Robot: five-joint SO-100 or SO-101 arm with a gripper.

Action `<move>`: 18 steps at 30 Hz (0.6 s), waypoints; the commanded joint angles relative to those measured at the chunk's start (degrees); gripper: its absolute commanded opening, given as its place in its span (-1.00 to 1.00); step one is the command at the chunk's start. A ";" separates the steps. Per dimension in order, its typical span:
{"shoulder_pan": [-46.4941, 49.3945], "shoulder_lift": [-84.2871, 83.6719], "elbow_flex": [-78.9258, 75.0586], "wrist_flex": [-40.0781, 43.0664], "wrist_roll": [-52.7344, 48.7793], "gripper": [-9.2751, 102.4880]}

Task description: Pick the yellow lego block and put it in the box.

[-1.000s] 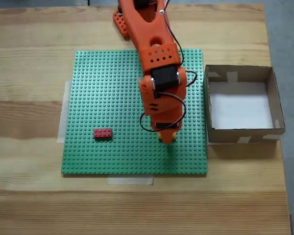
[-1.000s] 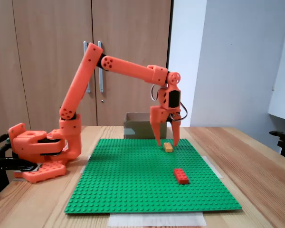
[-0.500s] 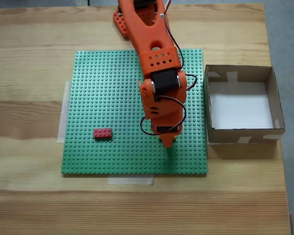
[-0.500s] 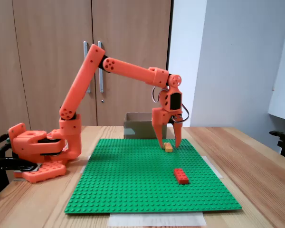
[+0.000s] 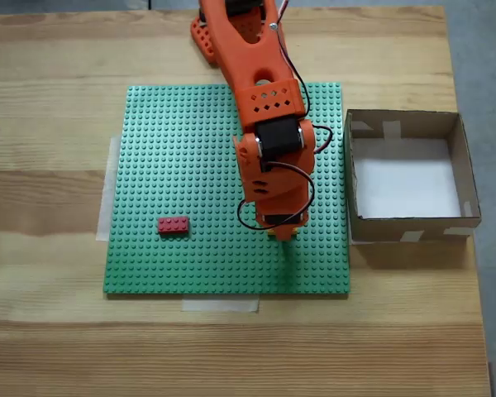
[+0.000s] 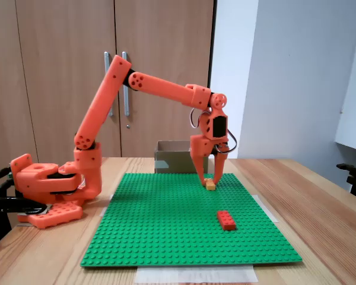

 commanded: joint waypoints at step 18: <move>-0.26 15.47 5.27 0.26 -2.37 -0.79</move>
